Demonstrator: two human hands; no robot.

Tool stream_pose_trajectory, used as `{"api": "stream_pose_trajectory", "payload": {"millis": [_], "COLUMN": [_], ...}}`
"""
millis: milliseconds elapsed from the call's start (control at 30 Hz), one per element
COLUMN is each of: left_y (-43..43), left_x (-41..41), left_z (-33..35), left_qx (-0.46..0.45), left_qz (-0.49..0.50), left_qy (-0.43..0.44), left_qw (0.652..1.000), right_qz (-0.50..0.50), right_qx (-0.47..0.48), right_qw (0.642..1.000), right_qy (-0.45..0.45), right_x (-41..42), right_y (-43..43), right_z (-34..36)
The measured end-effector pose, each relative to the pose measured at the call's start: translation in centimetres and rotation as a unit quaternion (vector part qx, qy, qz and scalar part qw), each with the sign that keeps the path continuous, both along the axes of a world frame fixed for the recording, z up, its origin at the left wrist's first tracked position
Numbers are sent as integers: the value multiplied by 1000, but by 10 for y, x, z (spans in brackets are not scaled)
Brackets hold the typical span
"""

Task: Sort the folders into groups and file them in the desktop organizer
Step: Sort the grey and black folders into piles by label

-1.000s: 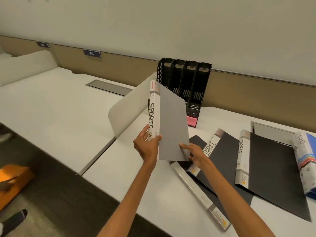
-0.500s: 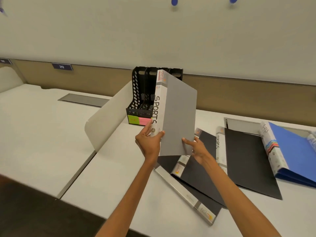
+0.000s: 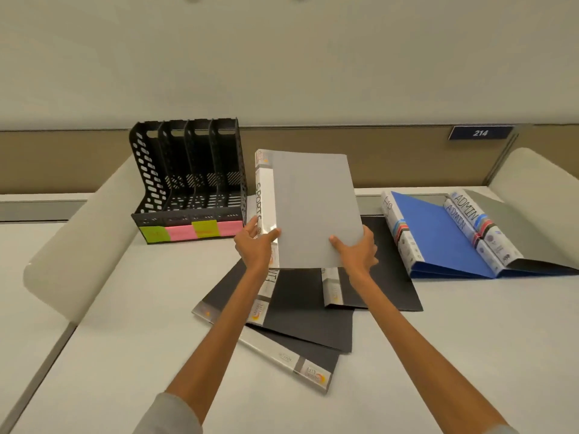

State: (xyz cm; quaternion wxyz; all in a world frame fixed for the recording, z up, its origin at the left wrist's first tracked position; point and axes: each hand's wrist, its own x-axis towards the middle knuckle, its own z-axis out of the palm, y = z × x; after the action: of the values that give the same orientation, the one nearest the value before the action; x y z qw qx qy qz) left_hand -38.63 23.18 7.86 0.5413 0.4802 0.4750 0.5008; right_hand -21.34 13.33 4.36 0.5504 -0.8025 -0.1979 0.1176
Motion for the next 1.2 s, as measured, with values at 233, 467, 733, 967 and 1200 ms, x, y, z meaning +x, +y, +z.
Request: {"api": "stream_pose_trajectory", "payload": {"millis": [233, 467, 733, 967, 1200], "left_y": [-2, -18, -36, -28, -23], "left_x": [68, 107, 117, 131, 137], "left_z": [-31, -77, -129, -151, -160], "left_qx": [-14, -69, -65, -7, 28], "left_qz": [-91, -169, -205, -221, -236], "left_qy": [34, 84, 240, 326, 373], "left_qw": [995, 980, 947, 919, 897], "right_qz": [-59, -70, 40, 96, 113], "right_qx": [-76, -196, -267, -244, -256], "right_qw": [995, 971, 947, 952, 945], "right_qy": [-39, -119, -177, -159, -166], "right_x": [52, 78, 92, 90, 96], "right_y": [-29, -56, -77, -63, -47], "right_z": [-15, -62, -115, -128, -130]}}
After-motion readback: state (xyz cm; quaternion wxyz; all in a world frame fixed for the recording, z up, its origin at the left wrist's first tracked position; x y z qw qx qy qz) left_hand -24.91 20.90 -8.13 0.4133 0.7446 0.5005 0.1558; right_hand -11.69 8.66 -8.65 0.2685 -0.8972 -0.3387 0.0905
